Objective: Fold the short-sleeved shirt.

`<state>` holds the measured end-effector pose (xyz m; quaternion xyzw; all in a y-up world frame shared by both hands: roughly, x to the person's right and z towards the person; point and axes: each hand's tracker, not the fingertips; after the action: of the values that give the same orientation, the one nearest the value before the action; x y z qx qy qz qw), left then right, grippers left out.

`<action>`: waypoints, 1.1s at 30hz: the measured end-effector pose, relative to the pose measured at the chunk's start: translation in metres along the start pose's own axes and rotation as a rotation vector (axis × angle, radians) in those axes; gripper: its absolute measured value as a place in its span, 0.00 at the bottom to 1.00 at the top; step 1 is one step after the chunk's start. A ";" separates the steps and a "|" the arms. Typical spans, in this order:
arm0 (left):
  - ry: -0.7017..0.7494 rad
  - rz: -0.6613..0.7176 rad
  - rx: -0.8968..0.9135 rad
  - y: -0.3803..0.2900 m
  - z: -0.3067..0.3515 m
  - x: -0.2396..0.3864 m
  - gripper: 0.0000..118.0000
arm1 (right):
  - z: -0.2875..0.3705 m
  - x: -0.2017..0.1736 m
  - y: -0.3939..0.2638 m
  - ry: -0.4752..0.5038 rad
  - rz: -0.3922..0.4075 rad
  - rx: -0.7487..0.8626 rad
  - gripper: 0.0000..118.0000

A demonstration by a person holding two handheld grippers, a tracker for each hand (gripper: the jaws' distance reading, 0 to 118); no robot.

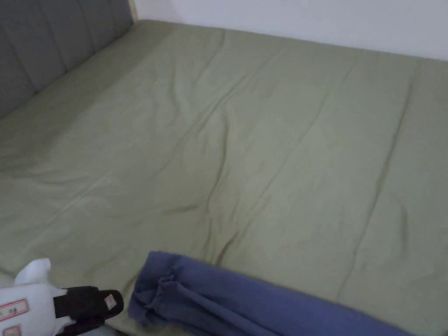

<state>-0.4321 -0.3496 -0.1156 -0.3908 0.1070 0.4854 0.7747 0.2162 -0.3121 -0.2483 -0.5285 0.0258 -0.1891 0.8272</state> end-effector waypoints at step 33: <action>-0.367 0.045 -0.163 0.098 -0.051 -0.019 0.11 | -0.002 -0.090 0.028 0.013 0.220 -0.032 0.00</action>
<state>-0.5125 -0.3766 -0.1882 -0.3547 -0.0669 0.5727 0.7360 0.1407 -0.2727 -0.2876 -0.5345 0.0920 -0.1002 0.8341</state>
